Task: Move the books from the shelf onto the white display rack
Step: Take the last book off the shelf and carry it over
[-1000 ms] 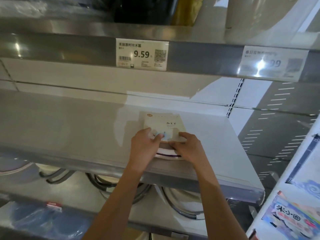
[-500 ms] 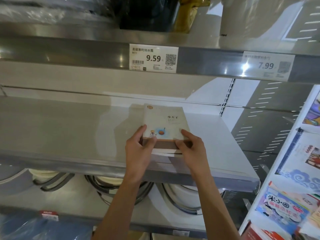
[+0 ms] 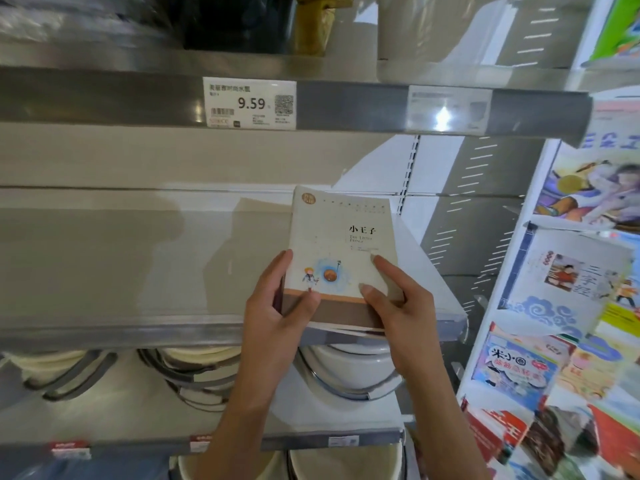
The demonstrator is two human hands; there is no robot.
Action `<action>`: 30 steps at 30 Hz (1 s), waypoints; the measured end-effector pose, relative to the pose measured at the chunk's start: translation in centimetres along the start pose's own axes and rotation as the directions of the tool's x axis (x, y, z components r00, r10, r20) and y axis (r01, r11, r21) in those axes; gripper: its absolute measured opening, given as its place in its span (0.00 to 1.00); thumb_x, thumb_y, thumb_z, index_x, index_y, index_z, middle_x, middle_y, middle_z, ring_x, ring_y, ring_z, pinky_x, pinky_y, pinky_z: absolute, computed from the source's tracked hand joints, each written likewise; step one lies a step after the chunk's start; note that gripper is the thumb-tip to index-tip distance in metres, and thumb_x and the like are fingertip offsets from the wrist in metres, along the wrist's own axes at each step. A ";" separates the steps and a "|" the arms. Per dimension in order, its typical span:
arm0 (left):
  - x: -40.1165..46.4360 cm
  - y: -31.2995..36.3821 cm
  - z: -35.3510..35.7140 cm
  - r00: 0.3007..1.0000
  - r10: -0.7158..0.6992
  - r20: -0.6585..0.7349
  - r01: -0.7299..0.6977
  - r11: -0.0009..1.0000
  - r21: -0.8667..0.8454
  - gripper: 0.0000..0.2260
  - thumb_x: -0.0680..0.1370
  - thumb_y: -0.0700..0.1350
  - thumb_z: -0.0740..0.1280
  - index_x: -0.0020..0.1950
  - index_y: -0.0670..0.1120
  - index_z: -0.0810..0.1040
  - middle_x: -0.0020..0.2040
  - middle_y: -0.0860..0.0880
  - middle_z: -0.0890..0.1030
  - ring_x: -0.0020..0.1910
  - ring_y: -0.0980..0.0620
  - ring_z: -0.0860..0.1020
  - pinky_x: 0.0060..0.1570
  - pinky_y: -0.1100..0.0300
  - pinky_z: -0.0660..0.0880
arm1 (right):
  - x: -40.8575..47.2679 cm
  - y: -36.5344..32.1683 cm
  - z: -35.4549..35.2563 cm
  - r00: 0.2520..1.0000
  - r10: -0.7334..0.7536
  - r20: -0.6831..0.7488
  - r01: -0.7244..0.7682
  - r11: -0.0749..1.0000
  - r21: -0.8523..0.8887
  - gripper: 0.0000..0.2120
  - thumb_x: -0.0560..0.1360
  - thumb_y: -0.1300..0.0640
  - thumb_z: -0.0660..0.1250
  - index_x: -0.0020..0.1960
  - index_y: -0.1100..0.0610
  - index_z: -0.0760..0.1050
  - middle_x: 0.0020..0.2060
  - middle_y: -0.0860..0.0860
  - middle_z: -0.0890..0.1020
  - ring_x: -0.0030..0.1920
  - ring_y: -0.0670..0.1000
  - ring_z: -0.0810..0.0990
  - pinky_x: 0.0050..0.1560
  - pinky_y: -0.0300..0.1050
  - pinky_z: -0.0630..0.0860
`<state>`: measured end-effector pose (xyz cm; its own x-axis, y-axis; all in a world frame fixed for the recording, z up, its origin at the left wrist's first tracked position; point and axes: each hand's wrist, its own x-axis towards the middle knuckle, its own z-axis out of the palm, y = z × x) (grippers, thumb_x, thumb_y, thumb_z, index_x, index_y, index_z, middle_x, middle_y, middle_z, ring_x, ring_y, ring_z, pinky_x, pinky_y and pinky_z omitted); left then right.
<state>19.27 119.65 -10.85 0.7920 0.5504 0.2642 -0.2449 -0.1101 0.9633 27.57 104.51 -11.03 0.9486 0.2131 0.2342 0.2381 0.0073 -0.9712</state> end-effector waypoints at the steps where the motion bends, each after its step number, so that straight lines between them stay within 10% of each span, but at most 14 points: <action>1: -0.4 0.3 0.5 1.000 -0.009 0.016 0.009 1.000 0.026 0.28 0.76 0.38 0.73 0.71 0.59 0.70 0.68 0.55 0.77 0.65 0.59 0.76 0.65 0.51 0.76 | -0.5 0.0 -0.7 0.999 -0.027 -0.020 0.027 1.000 -0.008 0.18 0.76 0.60 0.71 0.64 0.46 0.77 0.61 0.41 0.79 0.60 0.46 0.79 0.56 0.50 0.81; 9: -4.2 2.3 7.6 0.981 0.015 0.192 -0.042 0.989 0.141 0.27 0.80 0.44 0.69 0.76 0.59 0.66 0.64 0.61 0.79 0.57 0.64 0.80 0.55 0.56 0.81 | -5.3 -1.4 -9.7 0.973 -0.163 -0.164 0.155 0.986 -0.060 0.21 0.75 0.66 0.71 0.62 0.47 0.77 0.63 0.49 0.77 0.56 0.38 0.79 0.47 0.28 0.76; 15: -11.1 3.1 17.6 0.975 0.036 0.219 -0.057 0.994 0.092 0.25 0.83 0.43 0.63 0.78 0.58 0.62 0.61 0.68 0.75 0.56 0.75 0.74 0.57 0.73 0.73 | -10.0 -1.7 -20.2 0.949 -0.178 -0.259 0.142 0.978 -0.153 0.21 0.76 0.64 0.71 0.64 0.46 0.77 0.69 0.47 0.74 0.64 0.40 0.76 0.59 0.39 0.77; 19: -16.4 3.6 23.7 0.972 0.054 0.230 -0.058 0.998 0.011 0.24 0.83 0.40 0.63 0.75 0.59 0.65 0.61 0.67 0.75 0.58 0.70 0.76 0.58 0.68 0.75 | -13.9 -2.2 -27.4 0.943 -0.197 -0.269 0.144 0.968 -0.204 0.21 0.77 0.65 0.68 0.67 0.47 0.74 0.73 0.49 0.70 0.65 0.25 0.65 0.58 0.24 0.68; 30: -29.4 5.0 38.8 0.894 0.118 0.433 -0.098 0.993 -0.070 0.27 0.80 0.45 0.68 0.77 0.58 0.64 0.64 0.63 0.77 0.60 0.63 0.79 0.55 0.63 0.79 | -24.1 -2.4 -45.9 0.888 -0.229 -0.398 0.093 0.938 -0.333 0.25 0.80 0.63 0.66 0.70 0.40 0.70 0.75 0.48 0.67 0.71 0.42 0.68 0.67 0.45 0.73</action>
<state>16.48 70.83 -11.93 0.9209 0.1205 0.3708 -0.3595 -0.1051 0.9272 13.70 54.55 -12.38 0.8709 -0.2012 0.4483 0.3814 -0.2984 -0.8749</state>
